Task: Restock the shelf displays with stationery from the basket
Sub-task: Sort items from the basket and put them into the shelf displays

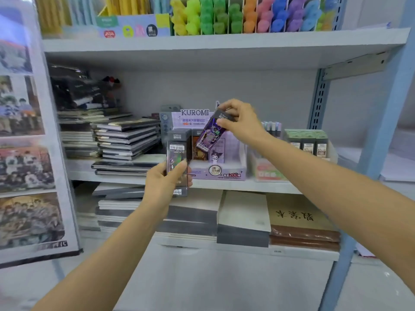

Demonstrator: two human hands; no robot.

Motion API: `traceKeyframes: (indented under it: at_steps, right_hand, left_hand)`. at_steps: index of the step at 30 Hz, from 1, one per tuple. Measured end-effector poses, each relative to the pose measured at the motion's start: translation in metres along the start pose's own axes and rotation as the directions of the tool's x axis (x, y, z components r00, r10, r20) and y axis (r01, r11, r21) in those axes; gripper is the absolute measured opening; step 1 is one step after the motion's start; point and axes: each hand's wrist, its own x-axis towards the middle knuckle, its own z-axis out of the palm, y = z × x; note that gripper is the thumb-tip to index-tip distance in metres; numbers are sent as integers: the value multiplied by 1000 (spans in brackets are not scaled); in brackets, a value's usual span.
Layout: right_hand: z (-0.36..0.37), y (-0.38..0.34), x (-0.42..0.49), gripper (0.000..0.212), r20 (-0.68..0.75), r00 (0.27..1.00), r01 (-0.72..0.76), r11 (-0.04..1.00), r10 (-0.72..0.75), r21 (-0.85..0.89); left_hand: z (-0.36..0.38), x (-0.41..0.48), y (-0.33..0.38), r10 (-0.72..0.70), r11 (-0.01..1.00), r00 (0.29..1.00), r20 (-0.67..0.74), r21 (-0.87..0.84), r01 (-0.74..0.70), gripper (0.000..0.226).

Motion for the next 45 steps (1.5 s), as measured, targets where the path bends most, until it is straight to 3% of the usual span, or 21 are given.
traceKeyframes:
  at_steps: [9, 18, 25, 30, 36, 45]
  right_hand:
    - [49, 15, 16, 23, 87, 988, 147, 933, -125, -329]
    - [45, 16, 34, 26, 273, 953, 239, 879, -131, -412]
    - [63, 23, 36, 27, 165, 960, 281, 800, -228, -530]
    - [55, 30, 34, 29, 109, 970, 242, 868, -216, -434]
    - [67, 33, 38, 35, 158, 926, 360, 673, -343, -646]
    - [63, 43, 27, 27, 109, 915, 369, 700, -387, -612]
  left_hand:
    - [-31, 14, -14, -5, 1000, 1000, -20, -23, 4, 21]
    - [-33, 18, -19, -25, 994, 999, 36, -101, 28, 12]
    - [-29, 20, -20, -19, 994, 997, 74, -107, 26, 12]
    - [-28, 20, -20, -25, 993, 996, 88, -117, 35, 14]
    - [-22, 21, -22, -35, 991, 994, 100, -128, 47, 19]
    - [-21, 20, -22, -42, 992, 994, 97, -115, 54, 15]
